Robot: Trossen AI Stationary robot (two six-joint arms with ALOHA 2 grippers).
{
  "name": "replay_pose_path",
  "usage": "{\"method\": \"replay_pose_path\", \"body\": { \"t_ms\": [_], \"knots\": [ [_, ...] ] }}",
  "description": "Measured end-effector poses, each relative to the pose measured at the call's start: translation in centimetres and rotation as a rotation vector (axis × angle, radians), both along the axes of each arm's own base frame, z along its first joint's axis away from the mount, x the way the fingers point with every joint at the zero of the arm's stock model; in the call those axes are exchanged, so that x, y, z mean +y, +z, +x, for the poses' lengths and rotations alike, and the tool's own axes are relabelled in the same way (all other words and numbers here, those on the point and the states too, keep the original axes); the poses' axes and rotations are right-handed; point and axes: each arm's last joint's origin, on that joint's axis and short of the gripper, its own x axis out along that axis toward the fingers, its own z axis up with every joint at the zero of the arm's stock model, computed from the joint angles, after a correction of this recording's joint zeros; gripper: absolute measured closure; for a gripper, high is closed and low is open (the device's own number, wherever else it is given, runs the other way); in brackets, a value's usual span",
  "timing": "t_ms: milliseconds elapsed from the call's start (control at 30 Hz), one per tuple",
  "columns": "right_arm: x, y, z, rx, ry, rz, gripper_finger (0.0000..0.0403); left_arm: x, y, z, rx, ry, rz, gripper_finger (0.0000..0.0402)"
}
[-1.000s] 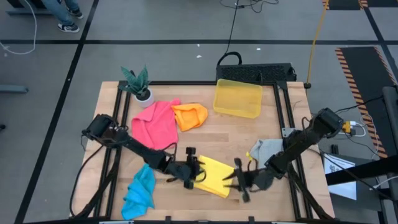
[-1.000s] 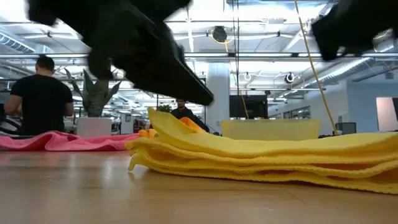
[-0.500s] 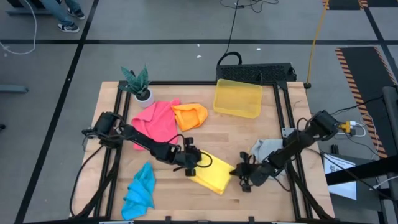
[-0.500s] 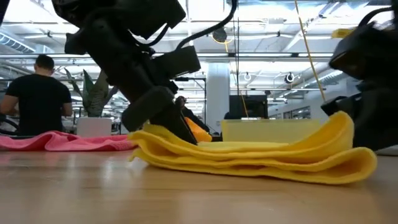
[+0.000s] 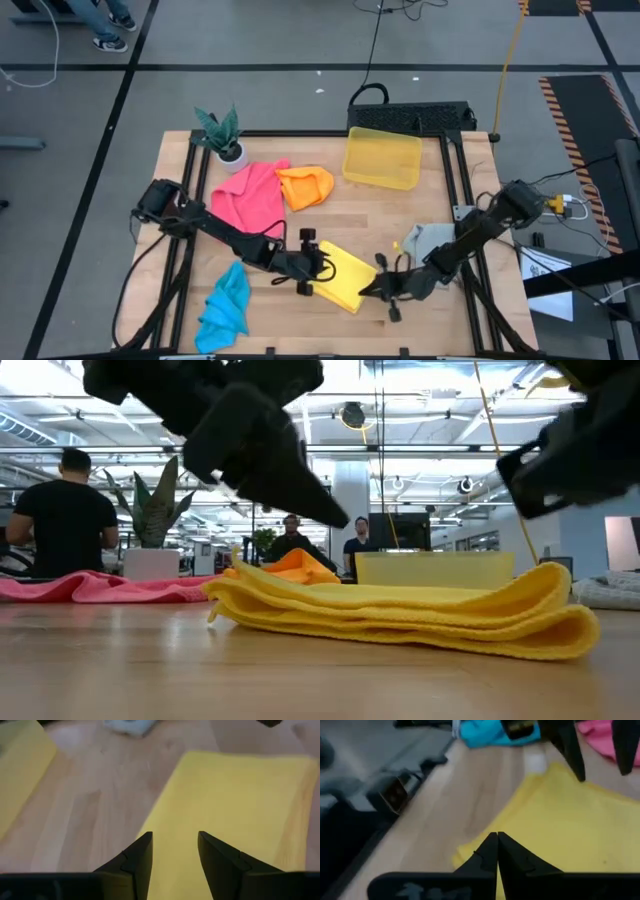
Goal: Fold microfiber towels
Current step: Fold the yellow kitchen towel
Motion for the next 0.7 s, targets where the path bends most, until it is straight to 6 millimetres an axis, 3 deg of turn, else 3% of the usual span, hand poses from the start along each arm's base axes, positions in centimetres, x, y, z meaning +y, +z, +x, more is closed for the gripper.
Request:
{"method": "replay_pose_path", "body": {
  "t_ms": [167, 267, 433, 567, 700],
  "knots": [
    [1.2, -1.9, 2.5, 0.117, 0.157, 0.034, 0.0402, 0.1, -1.2, -0.6, 0.12, 0.007, -0.085, 0.0243],
    [1.2, -2.6, 2.5, 0.202, 0.226, 0.062, 0.0402, -0.3, -2.0, -0.8, 0.181, -0.027, -0.138, 0.0243],
    [0.9, -3.2, 2.1, 0.319, 0.198, 0.093, 0.0403, -0.9, -3.2, -1.1, 0.23, -0.036, -0.119, 0.0243],
    [1.3, -2.5, 1.6, 0.297, 0.25, 0.056, 0.0403, -0.7, -3.5, -1.1, 0.218, -0.004, -0.043, 0.0243],
    [1.9, 0.3, 1.3, 0.146, 0.309, 0.01, 0.0403, -0.4, -3.2, -1.0, 0.201, -0.018, 0.066, 0.0243]
  ]
}}
